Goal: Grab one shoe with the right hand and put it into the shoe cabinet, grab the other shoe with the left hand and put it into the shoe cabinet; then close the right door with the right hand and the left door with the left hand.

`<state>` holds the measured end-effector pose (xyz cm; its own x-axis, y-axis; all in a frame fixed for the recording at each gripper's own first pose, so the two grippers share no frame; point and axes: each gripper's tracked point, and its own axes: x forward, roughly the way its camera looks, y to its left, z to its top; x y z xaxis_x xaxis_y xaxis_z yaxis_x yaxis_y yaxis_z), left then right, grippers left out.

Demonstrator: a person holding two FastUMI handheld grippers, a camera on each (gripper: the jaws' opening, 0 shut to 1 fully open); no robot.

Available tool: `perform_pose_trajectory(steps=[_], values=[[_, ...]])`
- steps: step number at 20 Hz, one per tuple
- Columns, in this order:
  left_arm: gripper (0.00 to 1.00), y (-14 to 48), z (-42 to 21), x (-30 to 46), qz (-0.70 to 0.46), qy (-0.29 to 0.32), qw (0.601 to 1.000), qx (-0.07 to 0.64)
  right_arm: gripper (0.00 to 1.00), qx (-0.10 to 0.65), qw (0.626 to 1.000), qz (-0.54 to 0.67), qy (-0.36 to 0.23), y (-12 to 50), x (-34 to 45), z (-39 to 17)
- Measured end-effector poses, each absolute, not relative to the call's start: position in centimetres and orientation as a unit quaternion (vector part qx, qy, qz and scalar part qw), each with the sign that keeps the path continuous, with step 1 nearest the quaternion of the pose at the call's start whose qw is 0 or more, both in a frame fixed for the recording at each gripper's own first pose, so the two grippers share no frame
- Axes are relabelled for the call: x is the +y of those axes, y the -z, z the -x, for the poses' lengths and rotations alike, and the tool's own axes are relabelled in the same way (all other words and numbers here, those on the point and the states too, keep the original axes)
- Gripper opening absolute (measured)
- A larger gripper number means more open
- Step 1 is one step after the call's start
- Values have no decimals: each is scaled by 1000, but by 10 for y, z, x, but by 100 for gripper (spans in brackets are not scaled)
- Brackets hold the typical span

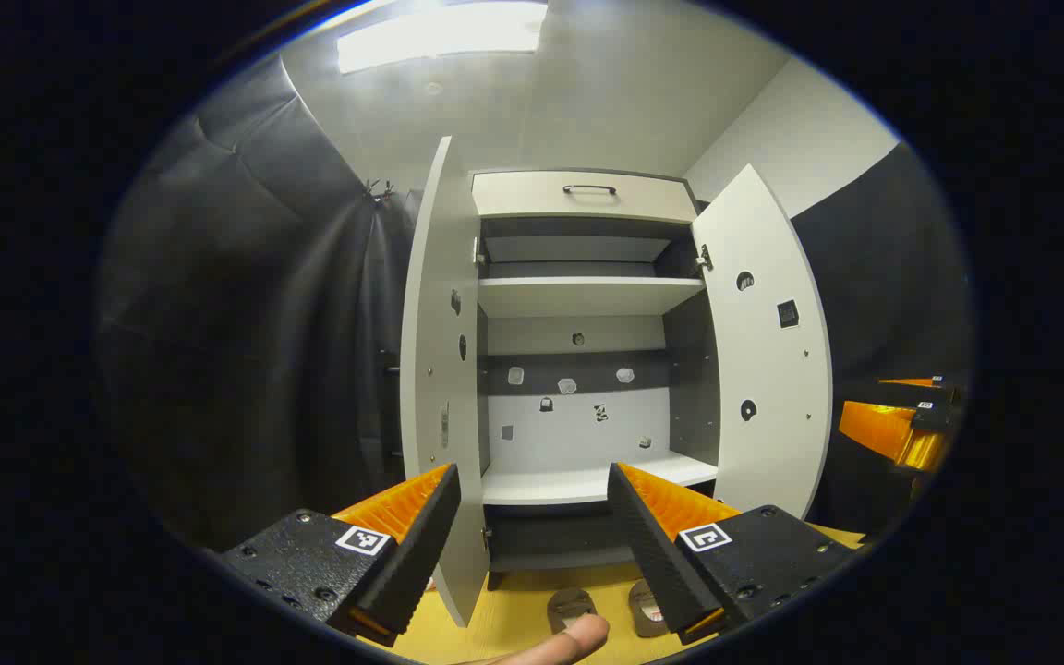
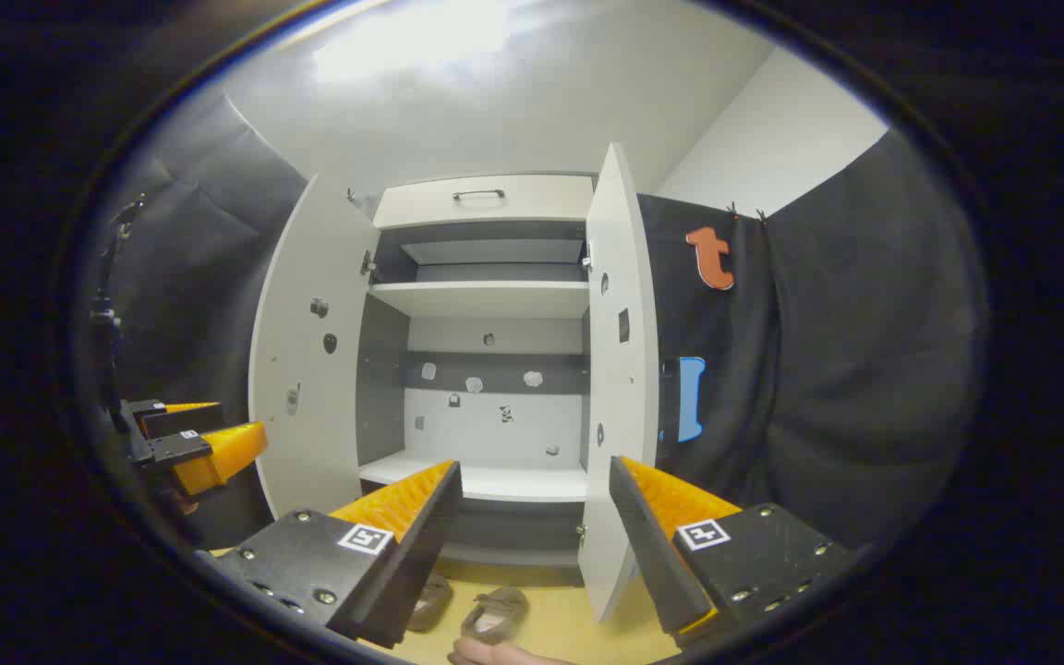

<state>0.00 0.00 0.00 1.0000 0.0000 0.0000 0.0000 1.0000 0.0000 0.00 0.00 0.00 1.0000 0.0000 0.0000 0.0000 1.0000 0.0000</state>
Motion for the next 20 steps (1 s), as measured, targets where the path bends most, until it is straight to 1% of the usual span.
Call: perform_pose_trajectory(steps=[1, 2, 4, 7, 8, 12, 17, 18, 20], values=[[98, -1, -1, 1, -2, -3, 1000, -1, 96, 0, 1000, -3, -1, 0, 0, 0], [99, 0, -1, 1, -4, -4, 1000, 1, 94, -1, 1000, -7, 0, 0, -1, -1], [98, -1, -2, 3, -3, -6, 1000, -1, 96, -3, 1000, -8, 4, -1, -5, -2], [98, -2, 0, 4, -3, -5, 1000, -8, 96, -3, 1000, -8, 7, 2, -6, -5], [99, -2, 2, 5, -3, -5, 1000, -9, 96, 1, 1000, -5, 8, 4, -6, -6], [98, -2, 4, 8, -3, -11, 1000, -14, 96, 7, 1000, 3, 15, 12, -7, -10], [98, 1, 6, 9, 0, -11, 1000, -12, 96, 27, 999, 13, 14, 37, 2, -22], [99, 3, 6, 9, 2, -12, 1000, -13, 96, 31, 999, 16, 12, 42, 4, -25], [98, 7, 5, 11, 2, -12, 1000, -9, 96, 38, 999, 17, 9, 53, 7, -32]])
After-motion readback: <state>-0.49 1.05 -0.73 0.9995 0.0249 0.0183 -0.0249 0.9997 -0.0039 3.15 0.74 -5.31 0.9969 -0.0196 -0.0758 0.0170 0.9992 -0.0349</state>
